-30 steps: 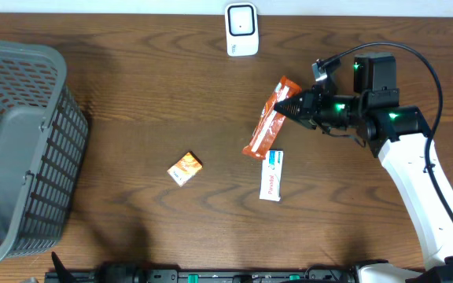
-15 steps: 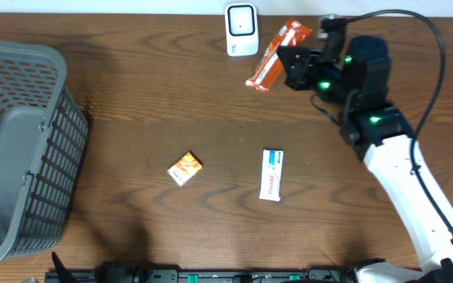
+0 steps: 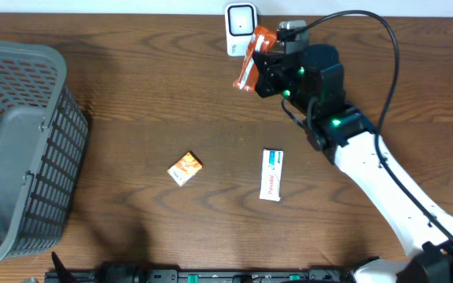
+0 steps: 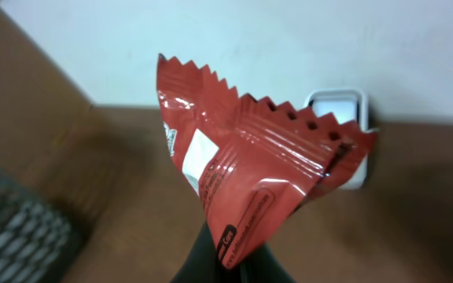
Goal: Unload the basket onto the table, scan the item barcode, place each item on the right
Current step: 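Carry the candy bar with the right gripper up to the white scanner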
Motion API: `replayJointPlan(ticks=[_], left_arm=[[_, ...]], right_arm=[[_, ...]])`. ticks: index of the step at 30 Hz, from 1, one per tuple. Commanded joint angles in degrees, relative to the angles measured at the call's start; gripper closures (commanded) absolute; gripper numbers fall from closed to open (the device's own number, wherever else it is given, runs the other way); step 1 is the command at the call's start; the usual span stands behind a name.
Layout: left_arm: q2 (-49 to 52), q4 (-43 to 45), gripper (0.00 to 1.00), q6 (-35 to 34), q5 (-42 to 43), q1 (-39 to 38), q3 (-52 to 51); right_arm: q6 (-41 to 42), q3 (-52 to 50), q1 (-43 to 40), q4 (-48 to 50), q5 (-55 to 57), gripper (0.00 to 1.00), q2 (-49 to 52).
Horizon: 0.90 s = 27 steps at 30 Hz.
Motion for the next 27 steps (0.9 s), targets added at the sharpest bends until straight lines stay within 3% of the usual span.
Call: replayJointPlan(ticks=[1,9,15,18,27], left_arm=[[-0.07,-0.04,0.07,-0.11,-0.31,0.28,0.09],[-0.07,-0.04,0.07,-0.11,-0.31,0.28,0.09],[-0.07,-0.04,0.07,-0.11,-0.31,0.28,0.09],[-0.07,-0.04,0.07,-0.11,-0.31,0.28,0.09],[-0.07,-0.04,0.07,-0.11,-0.31,0.28,0.09]], right_arm=[[-8.15,0.66,0.92,4.74,8.02,0.99,2.86],[-15.17,0.66,1.75,28.76,15.87,0.99,15.19],[-29.16,1.88,3.23,52.37,18.78,0.99,25.53],[-39.47,7.96,3.82,52.89,20.15,0.99,32.59],[-56.24,31.45,3.78,51.17,20.24,0.99,52.02]])
